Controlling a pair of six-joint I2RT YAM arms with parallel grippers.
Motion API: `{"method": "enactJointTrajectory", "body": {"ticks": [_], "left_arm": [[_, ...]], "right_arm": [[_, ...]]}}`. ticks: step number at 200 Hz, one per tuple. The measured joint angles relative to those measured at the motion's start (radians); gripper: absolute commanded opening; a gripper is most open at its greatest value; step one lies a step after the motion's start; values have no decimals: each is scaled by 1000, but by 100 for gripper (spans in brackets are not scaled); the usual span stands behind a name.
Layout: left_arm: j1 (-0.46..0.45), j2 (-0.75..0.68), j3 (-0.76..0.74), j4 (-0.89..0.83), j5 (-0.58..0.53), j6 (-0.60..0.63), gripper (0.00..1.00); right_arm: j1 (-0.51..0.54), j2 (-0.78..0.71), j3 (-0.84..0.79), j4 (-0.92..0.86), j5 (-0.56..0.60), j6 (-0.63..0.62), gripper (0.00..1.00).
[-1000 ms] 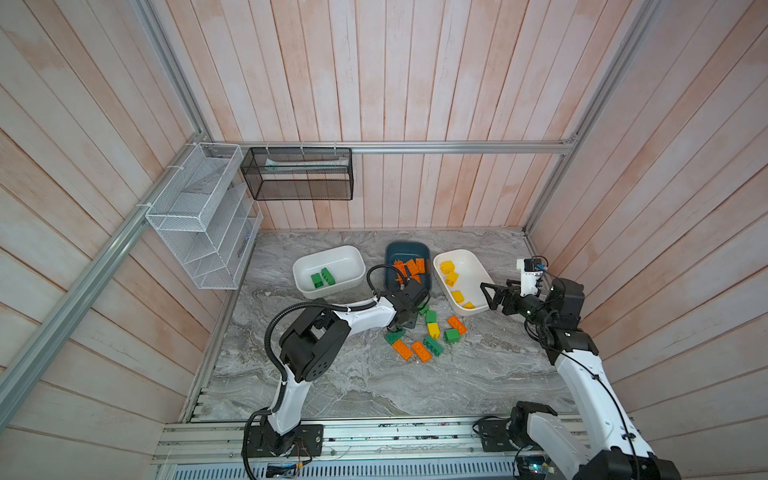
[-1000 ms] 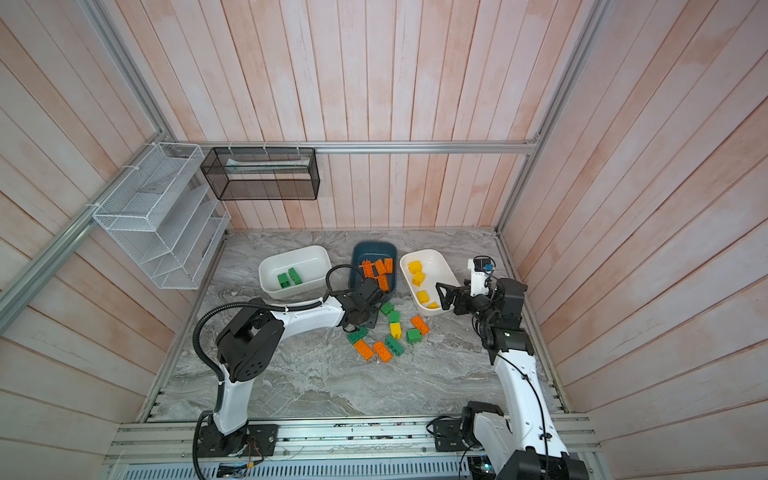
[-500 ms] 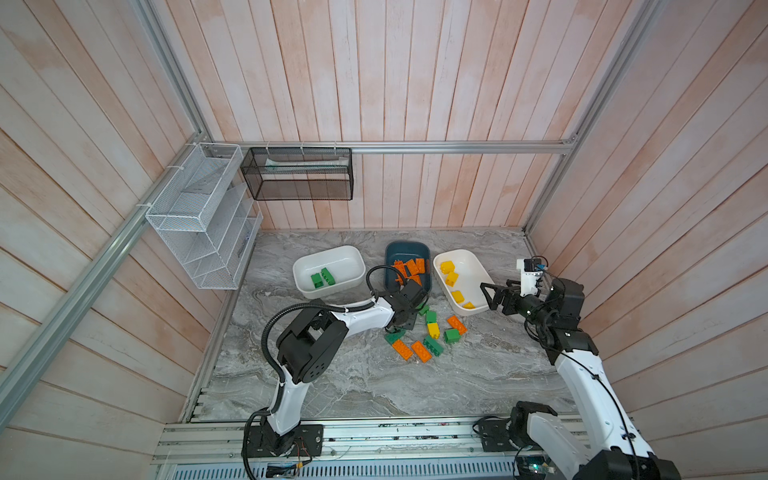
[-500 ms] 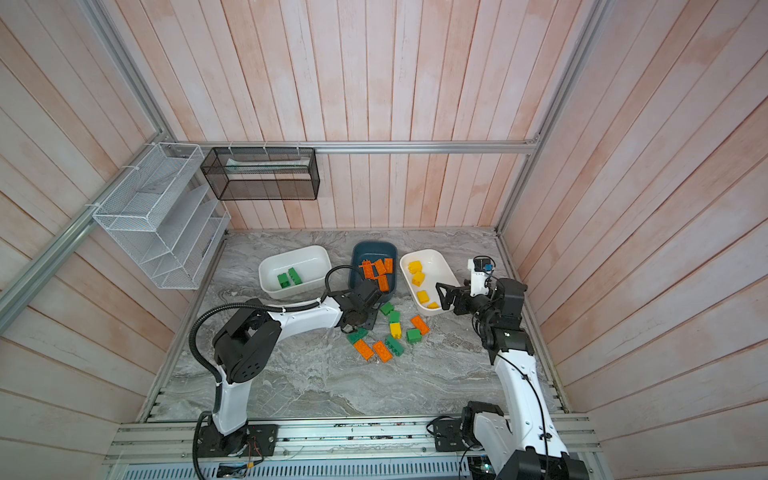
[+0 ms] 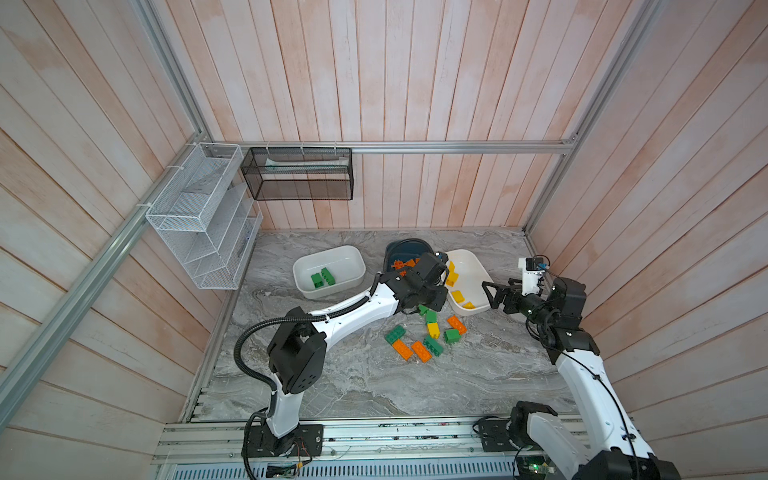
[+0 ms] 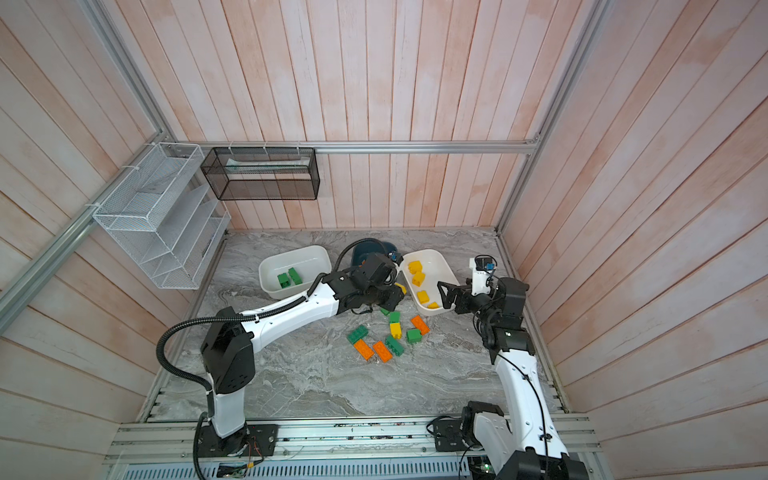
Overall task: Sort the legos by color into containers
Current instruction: 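Move the left gripper back to the pile and grasp a yellow brick, then carry the yellow brick over the yellow-brick tub and release it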
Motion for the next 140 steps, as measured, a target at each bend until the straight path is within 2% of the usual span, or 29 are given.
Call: {"method": "enactJointTrajectory", "body": {"ticks": [55,95,124,140], "left_arm": [[-8,337,394,30,40,61,27],[-10,498,510,47,34,75,28],[-8,587,600,63,26,76,36],[-4,602,614,66,23,85,54]], "right_arm": [[-10,0,14,0,28,-10,98],[-20,0,14,0,46,-14,98],[-24,0,14,0,48,-14,98],[-24,0,14,0,48,-14,98]]}}
